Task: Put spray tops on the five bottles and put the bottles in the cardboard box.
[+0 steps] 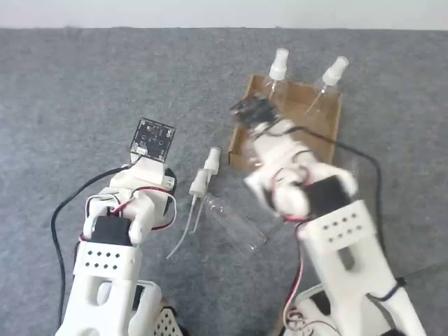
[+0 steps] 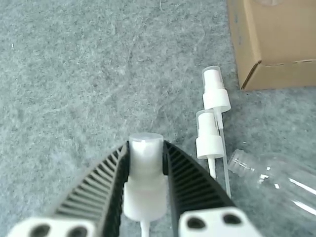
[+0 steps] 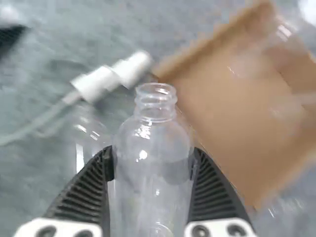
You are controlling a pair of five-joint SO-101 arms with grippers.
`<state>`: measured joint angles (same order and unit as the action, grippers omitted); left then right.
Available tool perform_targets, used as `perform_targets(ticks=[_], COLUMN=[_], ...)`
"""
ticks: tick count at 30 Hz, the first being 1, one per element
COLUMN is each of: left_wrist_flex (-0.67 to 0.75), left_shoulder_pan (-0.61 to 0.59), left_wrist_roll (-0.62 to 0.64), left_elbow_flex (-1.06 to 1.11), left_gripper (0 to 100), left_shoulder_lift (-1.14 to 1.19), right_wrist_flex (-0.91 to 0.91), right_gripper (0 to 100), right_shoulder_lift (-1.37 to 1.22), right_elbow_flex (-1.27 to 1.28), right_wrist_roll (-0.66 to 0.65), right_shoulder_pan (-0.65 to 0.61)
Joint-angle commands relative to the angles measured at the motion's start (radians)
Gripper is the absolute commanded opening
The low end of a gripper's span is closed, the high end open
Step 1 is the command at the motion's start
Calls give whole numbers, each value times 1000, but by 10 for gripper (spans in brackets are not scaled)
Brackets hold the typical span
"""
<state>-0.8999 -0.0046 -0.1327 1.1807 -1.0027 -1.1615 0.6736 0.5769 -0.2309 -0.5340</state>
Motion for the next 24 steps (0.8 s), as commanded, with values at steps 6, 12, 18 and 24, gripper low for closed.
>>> perform_targets(ticks=[6, 12, 18, 24], left_wrist_flex=[20, 20, 18, 18], left_shoulder_pan=[-86, -112, -110, -106], left_wrist_roll=[15, 114, 118, 245], left_elbow_flex=[-180, -337, -519, -648], left_gripper=[11, 11, 11, 11], left_shoulder_lift=[-37, -37, -37, -37], right_wrist_flex=[205, 344, 507, 788], right_gripper=[6, 7, 7, 6], right_shoulder_lift=[62, 61, 51, 62], right_elbow_flex=[150, 265, 288, 454], right_wrist_roll=[75, 72, 71, 118], right_shoulder_pan=[-101, -159, -228, -306])
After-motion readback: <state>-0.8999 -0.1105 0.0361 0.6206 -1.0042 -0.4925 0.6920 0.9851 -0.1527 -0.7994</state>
